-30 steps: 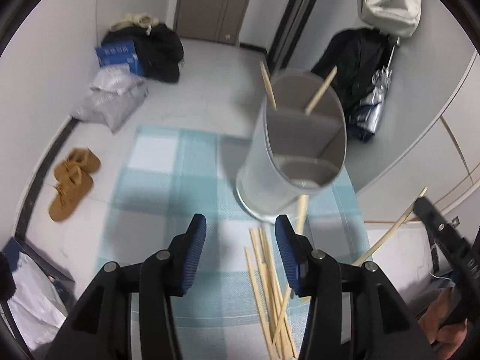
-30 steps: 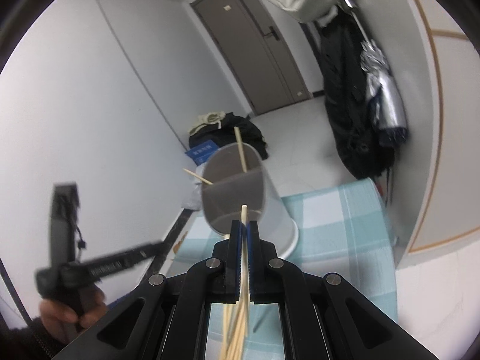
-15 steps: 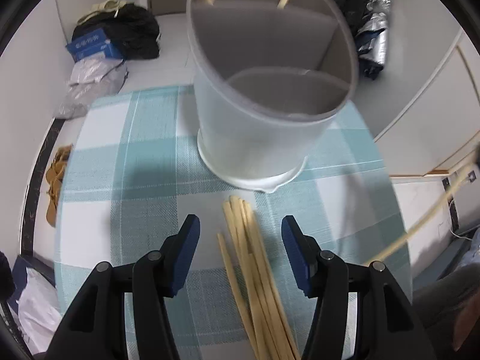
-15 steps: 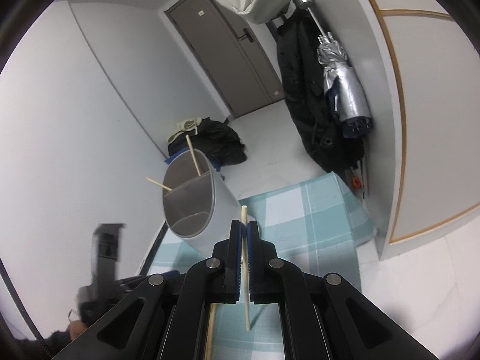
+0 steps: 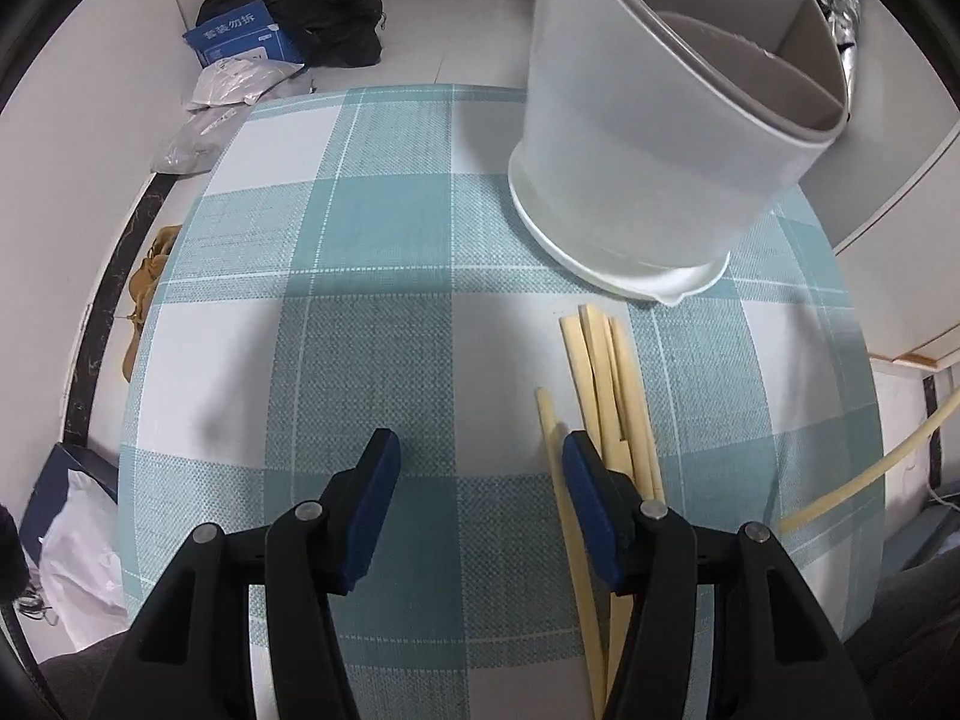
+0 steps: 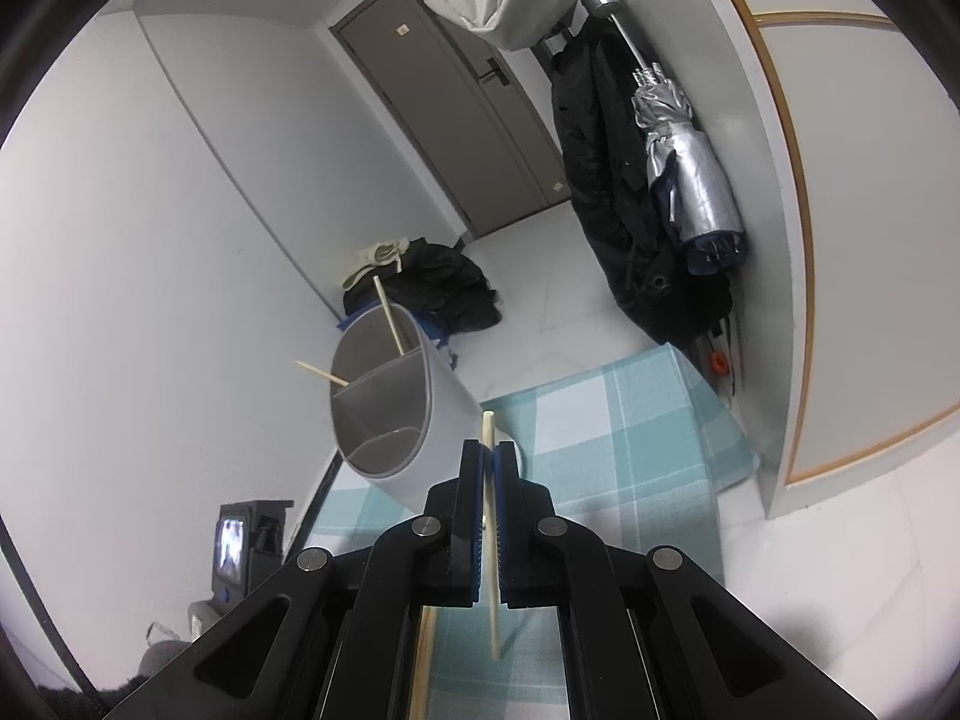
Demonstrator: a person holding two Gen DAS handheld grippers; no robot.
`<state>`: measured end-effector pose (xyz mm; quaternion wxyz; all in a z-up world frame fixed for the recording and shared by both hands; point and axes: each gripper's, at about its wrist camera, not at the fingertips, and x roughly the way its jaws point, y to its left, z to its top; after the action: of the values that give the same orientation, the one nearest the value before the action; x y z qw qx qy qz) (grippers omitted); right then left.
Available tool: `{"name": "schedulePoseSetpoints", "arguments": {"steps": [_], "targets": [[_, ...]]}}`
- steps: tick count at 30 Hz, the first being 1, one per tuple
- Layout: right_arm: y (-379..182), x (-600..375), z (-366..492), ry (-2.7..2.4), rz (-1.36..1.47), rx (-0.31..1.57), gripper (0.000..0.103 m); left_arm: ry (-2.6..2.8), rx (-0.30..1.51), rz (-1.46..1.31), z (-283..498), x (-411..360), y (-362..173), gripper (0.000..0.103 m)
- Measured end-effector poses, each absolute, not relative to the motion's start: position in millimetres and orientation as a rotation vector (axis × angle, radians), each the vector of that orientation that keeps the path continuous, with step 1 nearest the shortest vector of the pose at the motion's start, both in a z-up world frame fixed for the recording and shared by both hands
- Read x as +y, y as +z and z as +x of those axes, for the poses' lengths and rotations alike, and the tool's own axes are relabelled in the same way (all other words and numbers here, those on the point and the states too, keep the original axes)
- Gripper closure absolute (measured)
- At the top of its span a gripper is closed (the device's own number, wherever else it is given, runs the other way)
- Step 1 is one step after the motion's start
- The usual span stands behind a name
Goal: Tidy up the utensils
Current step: 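Grasp another chopstick from the pile with the left gripper while the right gripper holds its chopstick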
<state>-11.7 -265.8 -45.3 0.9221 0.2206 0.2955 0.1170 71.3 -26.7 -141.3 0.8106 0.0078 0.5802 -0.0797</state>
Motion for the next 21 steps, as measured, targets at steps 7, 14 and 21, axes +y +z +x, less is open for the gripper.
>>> {"name": "schedulePoseSetpoints", "arguments": {"steps": [7,14,21], "targets": [[-41.7,-264.2,-13.6,0.248,0.452,0.593,0.1,-0.159,1.267,0.074,70.2,-39.3,-144.0,0.056],[-40.1,-263.4,-16.6,0.254,0.453,0.587,0.1,-0.167,1.263,0.091,73.1,-52.4,-140.9,0.102],[-39.3,-248.7,-14.4,0.27,0.414,0.592,0.1,-0.15,1.131,0.01,77.2,-32.0,-112.3,0.102]]}}
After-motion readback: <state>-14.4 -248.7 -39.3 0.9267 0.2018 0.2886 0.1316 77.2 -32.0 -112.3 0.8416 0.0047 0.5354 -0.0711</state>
